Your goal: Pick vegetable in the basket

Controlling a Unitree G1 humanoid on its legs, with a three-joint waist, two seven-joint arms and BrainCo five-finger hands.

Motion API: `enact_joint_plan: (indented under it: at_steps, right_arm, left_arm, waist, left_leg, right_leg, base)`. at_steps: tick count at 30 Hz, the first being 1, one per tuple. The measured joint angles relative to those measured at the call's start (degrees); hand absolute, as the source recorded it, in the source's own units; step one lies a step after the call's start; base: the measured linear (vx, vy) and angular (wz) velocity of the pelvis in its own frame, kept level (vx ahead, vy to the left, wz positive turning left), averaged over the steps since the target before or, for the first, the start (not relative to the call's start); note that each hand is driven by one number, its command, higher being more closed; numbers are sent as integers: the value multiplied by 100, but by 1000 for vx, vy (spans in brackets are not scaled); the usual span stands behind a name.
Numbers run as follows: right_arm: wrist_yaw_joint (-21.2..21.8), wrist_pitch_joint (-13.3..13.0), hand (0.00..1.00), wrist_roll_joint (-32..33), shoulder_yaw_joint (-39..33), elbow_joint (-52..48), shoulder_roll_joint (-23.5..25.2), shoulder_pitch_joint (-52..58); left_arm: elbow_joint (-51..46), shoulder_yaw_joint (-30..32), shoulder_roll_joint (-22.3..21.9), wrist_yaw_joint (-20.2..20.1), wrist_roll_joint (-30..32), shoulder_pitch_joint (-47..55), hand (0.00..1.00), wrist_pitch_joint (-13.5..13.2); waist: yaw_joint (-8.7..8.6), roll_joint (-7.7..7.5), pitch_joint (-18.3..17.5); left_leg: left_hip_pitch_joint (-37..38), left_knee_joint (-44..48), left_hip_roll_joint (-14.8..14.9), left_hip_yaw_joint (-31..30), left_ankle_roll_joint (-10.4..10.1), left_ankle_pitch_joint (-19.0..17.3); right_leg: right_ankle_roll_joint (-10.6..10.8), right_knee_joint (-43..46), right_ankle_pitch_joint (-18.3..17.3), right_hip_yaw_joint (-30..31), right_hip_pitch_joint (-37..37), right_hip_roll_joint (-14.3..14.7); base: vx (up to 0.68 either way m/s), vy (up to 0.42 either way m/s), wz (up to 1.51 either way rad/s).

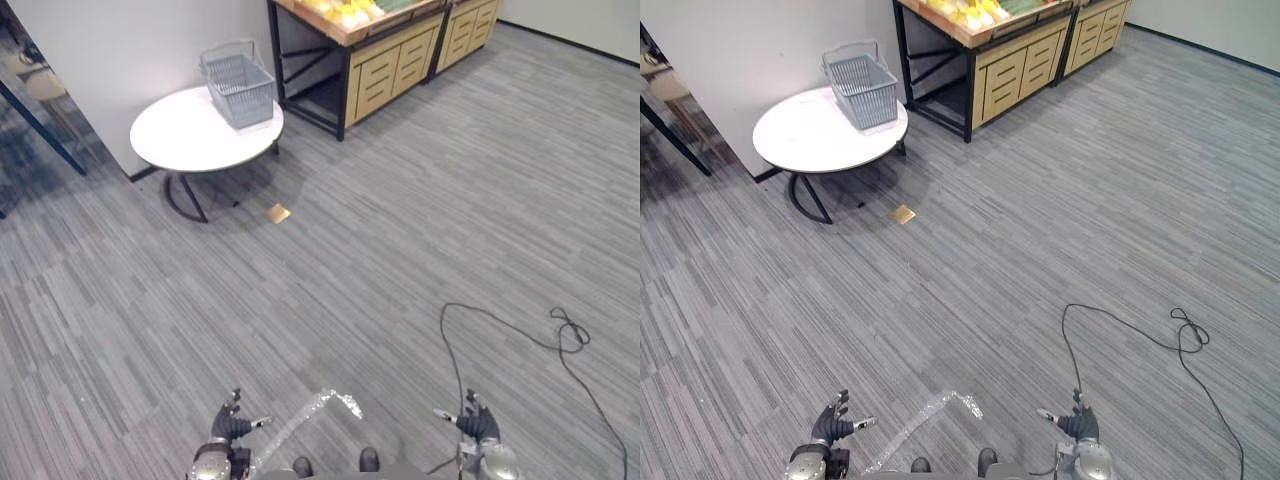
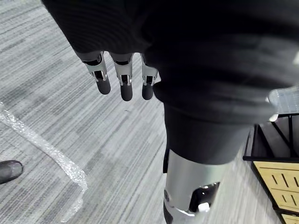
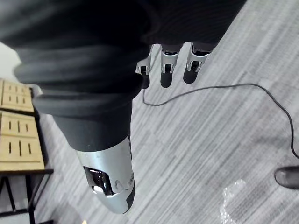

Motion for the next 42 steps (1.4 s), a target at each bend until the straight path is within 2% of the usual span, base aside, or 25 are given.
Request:
enact_joint_plan:
  at_steps: [5, 7, 13, 16, 19, 22, 23, 24, 25, 26, 27, 28, 30, 31, 32, 33, 34, 35, 36, 37, 38, 39, 40, 41, 42]
  right_arm:
    - [3, -11, 0, -144, -2, -418, -36, -81]
    - [-3, -8, 0, -141, -44, -482, -52, -94]
    - [-20, 2, 0, -78, -214, -507, -55, -100]
    - [-51, 5, 0, 48, -275, -507, -56, -130]
    - [-68, 5, 0, 139, -274, -515, -54, -215]
    - [-167, 7, 0, 147, -261, -523, -58, -370]
    - [-174, 11, 0, 147, -239, -523, -55, -375]
    - [-179, 27, 0, 148, -160, -523, -47, -389]
    - [-178, 35, 0, 148, -25, -544, -36, -323]
    - [-176, 38, 0, 148, 24, -577, -40, -268]
    - [-173, 48, 0, 150, 76, -591, -31, -233]
    - [-173, 55, 0, 157, 81, -602, -33, -243]
    - [-175, 57, 0, 219, 82, -703, -81, -288]
    - [-174, 57, 0, 272, 149, -671, -194, -389]
    - [-174, 56, 0, 315, 188, -674, -266, -430]
    - [-178, 56, 0, 330, 183, -678, -268, -413]
    - [-177, 58, 0, 360, 190, -679, -264, -332]
    - [-177, 66, 0, 361, 182, -677, -274, -295]
    - [-177, 120, 0, 361, 164, -669, -317, -366]
    - [-175, 123, 0, 361, 161, -683, -306, -394]
    - [-173, 122, 0, 361, 161, -717, -310, -449]
    - [-162, 118, 0, 366, 185, -739, -311, -444]
    - [-156, 116, 0, 367, 206, -741, -306, -436]
    - [-157, 114, 0, 372, 278, -805, -257, -408]
    - [-174, 92, 0, 396, 305, -1109, -158, -304]
  left_arm:
    - [-189, 219, 37, 0, 42, 8, 0, -13]
    - [-190, 220, 30, 2, 40, 10, 0, -11]
    - [-230, 430, -26, 32, 3, 4, 0, -7]
    - [-269, 455, -27, 120, -93, 10, 0, -3]
    - [-311, 596, -101, 133, -279, 6, 0, -3]
    - [-432, 622, -208, 141, -474, 44, 0, -3]
    - [-455, 599, -225, 139, -509, 51, 0, -3]
    - [-470, 587, -221, 145, -522, 43, 0, -2]
    - [-504, 571, -177, 152, -529, 35, 0, -1]
    - [-504, 539, -160, 181, -535, -14, 0, 4]
    - [-494, 461, -106, 260, -583, -20, 0, 17]
    - [-493, 442, -105, 268, -588, -20, 0, 20]
    - [-464, 422, -99, 264, -588, -116, 0, 19]
    - [-319, 384, -108, 261, -599, -299, 0, 19]
    - [-196, 343, -91, 260, -629, -490, 0, 17]
    - [-125, 326, -65, 263, -630, -589, 0, 12]
    - [-81, 322, -41, 261, -629, -646, 0, 9]
    - [-38, 320, -47, 263, -628, -638, 0, 7]
    - [8, 310, -89, 257, -626, -704, 0, 7]
    - [28, 306, -86, 246, -625, -728, 0, 4]
    - [71, 277, -110, 247, -625, -752, 0, 4]
    - [94, 284, -193, 245, -625, -724, 0, 5]
    - [92, 283, -239, 244, -625, -695, 0, 4]
    - [40, 279, -278, 230, -619, -608, 0, -7]
    - [-16, 310, -329, 230, -618, -577, 0, 1]
  waist:
    - [-51, 39, 81]
    - [-124, 41, 82]
    - [-138, 84, 114]
    - [-135, 96, 136]
    - [-129, 112, 146]
    - [-125, 186, 216]
    - [-130, 216, 236]
    - [-136, 203, 273]
    - [-163, 102, 375]
    - [-188, 106, 430]
    - [-175, 147, 520]
    - [-181, 160, 532]
    - [-255, 321, 651]
    - [-369, 413, 769]
    - [-465, 478, 863]
    - [-477, 434, 868]
    - [-489, 332, 838]
    - [-506, 329, 828]
    - [-600, 437, 819]
    - [-617, 428, 824]
    - [-628, 433, 830]
    - [-608, 463, 867]
    - [-587, 468, 892]
    - [-576, 484, 898]
    - [-460, 446, 921]
  left_leg:
    - [83, 0, 2, 83, -2, -1]
    - [123, 12, 13, 92, -5, -3]
    - [231, 103, 49, 135, -82, -58]
    - [215, 281, 66, 223, -182, -235]
    - [73, 593, 63, 287, -115, -473]
    - [-59, 865, 50, 412, 40, -876]
    - [-12, 858, 31, 406, 98, -1018]
    - [100, 832, -22, 374, 159, -1136]
    - [344, 823, -134, 229, 265, -1206]
    - [459, 828, -138, 133, 325, -1302]
    - [663, 810, -135, 8, 371, -1438]
    - [714, 793, -121, -52, 376, -1441]
    - [926, 669, 48, -285, 444, -1479]
    - [1074, 619, 233, -408, 444, -1479]
    - [1173, 642, 327, -545, 412, -1459]
    - [1281, 631, 332, -580, 220, -1449]
    - [1467, 646, 318, -611, -117, -1528]
    - [1568, 691, 342, -684, -216, -1584]
    - [1557, 916, 464, -772, -392, -1503]
    - [1486, 1117, 474, -778, -647, -1344]
    - [1297, 1760, 457, -773, -856, -826]
    - [900, 2912, 553, -759, -970, 64]
    - [661, 3575, 687, -757, -1049, 650]
    - [174, 4900, 1045, -524, -906, 559]
    - [-308, 5767, 1379, -187, -617, 281]
  right_leg:
    - [9, 10, -2, -3, 67, -7]
    - [27, 31, -14, -39, 111, -7]
    - [121, 233, -80, -88, 156, -6]
    - [164, 387, -225, -87, 144, -23]
    - [203, 612, -425, -87, 28, -71]
    - [408, 1606, -881, -97, -450, -153]
    - [475, 2228, -1018, -137, -687, -200]
    - [480, 3264, -1049, -194, -1105, -312]
    - [445, 4384, -815, -272, -1481, -511]
    - [462, 4886, -844, -299, -1711, -507]
    - [325, 5453, -1283, -287, -2151, -487]
    - [281, 5452, -1415, -345, -2324, -478]
    - [196, 5020, -1525, -673, -2797, -355]
    - [60, 4277, -1403, -929, -2992, -182]
    - [-2, 3253, -1021, -1065, -3133, -49]
    - [-58, 2450, -562, -1030, -3176, 42]
    - [-175, 1616, 109, -928, -3161, 130]
    - [-418, 1717, 700, -779, -3156, 128]
    - [-623, 2379, 571, -847, -3332, 91]
    - [-651, 2648, 339, -887, -3363, 40]
    - [-661, 2909, -63, -900, -3227, -10]
    - [-685, 2795, -321, -929, -2745, 6]
    - [-698, 2629, -403, -969, -2423, 27]
    - [-747, 2276, -491, -1020, -1776, 137]
    - [-791, 1935, -548, -993, -1172, 230]
  base:
    - [107, 30, -3]
    - [94, 0, 5]
    - [74, -19, -1]
    - [61, -13, -1]
    - [74, -3, -6]
    - [82, 33, -8]
    - [88, 70, 12]
    - [152, 81, 36]
    - [206, 54, 44]
    - [300, 25, 49]
    - [268, 6, 32]
    - [334, -6, 41]
    - [312, -44, 45]
    - [402, -78, 69]
    - [433, -81, 77]
    - [648, -144, 71]
    - [623, -147, 55]
    - [666, -167, 60]
    - [558, -150, 49]
    - [668, -200, 42]
    - [691, -218, 32]
    - [588, -190, 30]
    - [723, -224, 32]
    - [786, -242, 20]
    - [744, -215, 7]
